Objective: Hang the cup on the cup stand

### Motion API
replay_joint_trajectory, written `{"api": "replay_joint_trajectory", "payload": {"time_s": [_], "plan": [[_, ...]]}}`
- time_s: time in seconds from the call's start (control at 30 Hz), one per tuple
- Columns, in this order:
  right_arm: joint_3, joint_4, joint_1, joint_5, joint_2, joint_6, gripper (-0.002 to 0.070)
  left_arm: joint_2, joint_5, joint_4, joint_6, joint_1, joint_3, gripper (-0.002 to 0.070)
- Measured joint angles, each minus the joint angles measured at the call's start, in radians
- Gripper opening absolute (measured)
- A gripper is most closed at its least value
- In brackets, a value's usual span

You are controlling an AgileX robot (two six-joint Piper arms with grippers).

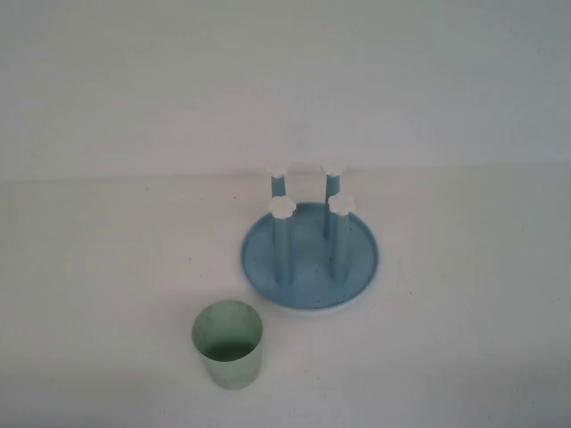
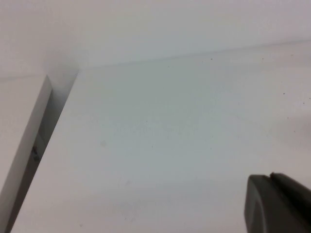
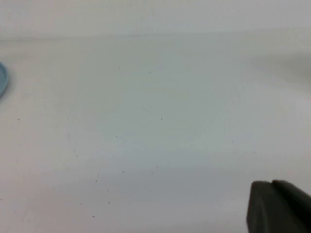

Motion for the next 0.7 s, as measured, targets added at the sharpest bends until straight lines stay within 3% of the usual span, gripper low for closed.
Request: {"api": "replay_joint_trajectory", "payload": {"time_s": [0.47, 0.7], "plan": [[0.000, -0.002, 0.000, -0.033, 0.000, 0.008, -0.0001, 0.000, 0.000, -0.024, 0.002, 0.000, 0.000, -0.0004], [0.000, 0.055, 0.000, -0.153, 0.000, 0.011, -0.0001, 0.000, -0.154, -0.306, -0.004, 0.000, 0.000, -0.0004]]}}
